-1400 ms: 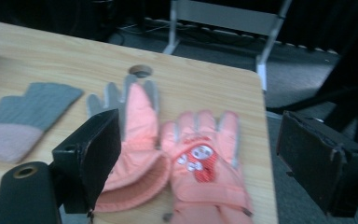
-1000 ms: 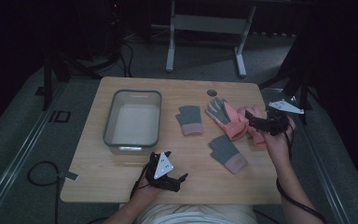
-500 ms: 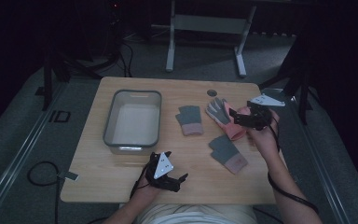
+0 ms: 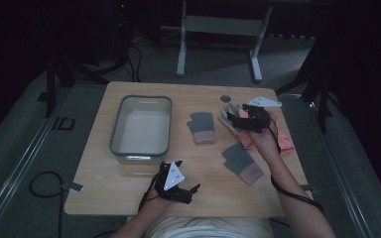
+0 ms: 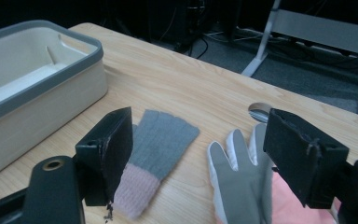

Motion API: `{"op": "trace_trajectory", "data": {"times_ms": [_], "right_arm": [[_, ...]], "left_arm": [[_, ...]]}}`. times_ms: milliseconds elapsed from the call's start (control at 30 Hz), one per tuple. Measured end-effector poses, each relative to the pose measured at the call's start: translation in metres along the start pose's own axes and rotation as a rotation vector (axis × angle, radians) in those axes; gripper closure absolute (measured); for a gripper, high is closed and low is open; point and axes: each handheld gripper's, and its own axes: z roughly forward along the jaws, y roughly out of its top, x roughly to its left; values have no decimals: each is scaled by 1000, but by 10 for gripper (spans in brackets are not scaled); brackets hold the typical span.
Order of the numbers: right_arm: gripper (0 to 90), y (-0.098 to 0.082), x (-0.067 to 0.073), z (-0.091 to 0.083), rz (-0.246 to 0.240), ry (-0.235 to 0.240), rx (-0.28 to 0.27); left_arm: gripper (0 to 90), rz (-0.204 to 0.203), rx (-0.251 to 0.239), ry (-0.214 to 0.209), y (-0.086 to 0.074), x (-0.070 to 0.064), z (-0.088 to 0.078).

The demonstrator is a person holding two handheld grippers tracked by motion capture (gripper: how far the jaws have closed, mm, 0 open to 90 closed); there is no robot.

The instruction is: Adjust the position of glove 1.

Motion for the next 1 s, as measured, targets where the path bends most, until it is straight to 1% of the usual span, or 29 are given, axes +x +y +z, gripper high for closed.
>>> {"op": "trace_trajectory", "data": {"times_ms": [100,200,267,300,367,400,433,467,500,567,600,667,700,733,767,800,867,1000], "right_arm": [[280,0,4,12,-37,16,30],[302,-2,7,23,-51,38,58],[318,-4,8,32,-51,50,72],[327,-6,9,36,-49,65,80],[349,-10,11,45,-49,70,97],[353,-12,11,50,-45,88,107],[362,-14,13,55,-49,89,118],[397,-16,14,59,-50,91,129],[402,-18,15,64,-50,105,146],[452,-20,18,73,-51,108,166],[456,-21,19,77,-49,113,184],[519,-23,22,86,-59,120,205],[543,-24,23,90,-64,136,225],[572,-25,24,95,-58,161,249],[584,-26,24,100,-45,170,261],[581,-27,25,104,-40,181,266],[582,-29,28,111,-49,191,279],[572,-32,34,126,-82,183,301]], "left_arm": [[10,-5,-2,-2,0,0,0],[11,-3,-2,-2,0,1,0],[11,-3,-3,-3,0,1,0],[11,-3,-3,-1,0,1,-1],[11,-6,-9,2,0,1,-1],[11,-4,-9,4,0,1,-1],[11,-4,-10,4,0,1,-1],[11,-5,-9,3,0,1,-1],[11,-6,-9,4,0,1,-1],[11,-6,-9,4,0,1,-1],[11,-6,-10,3,0,1,-1],[11,-8,-11,2,-1,1,-1],[11,-9,-10,1,-1,1,-1],[11,-9,-9,-2,0,1,-1],[11,-9,-7,-2,0,1,-1],[11,-8,-8,-1,0,1,-1],[11,-4,-10,1,0,1,-1],[11,-4,-13,1,-1,1,-1]]}}
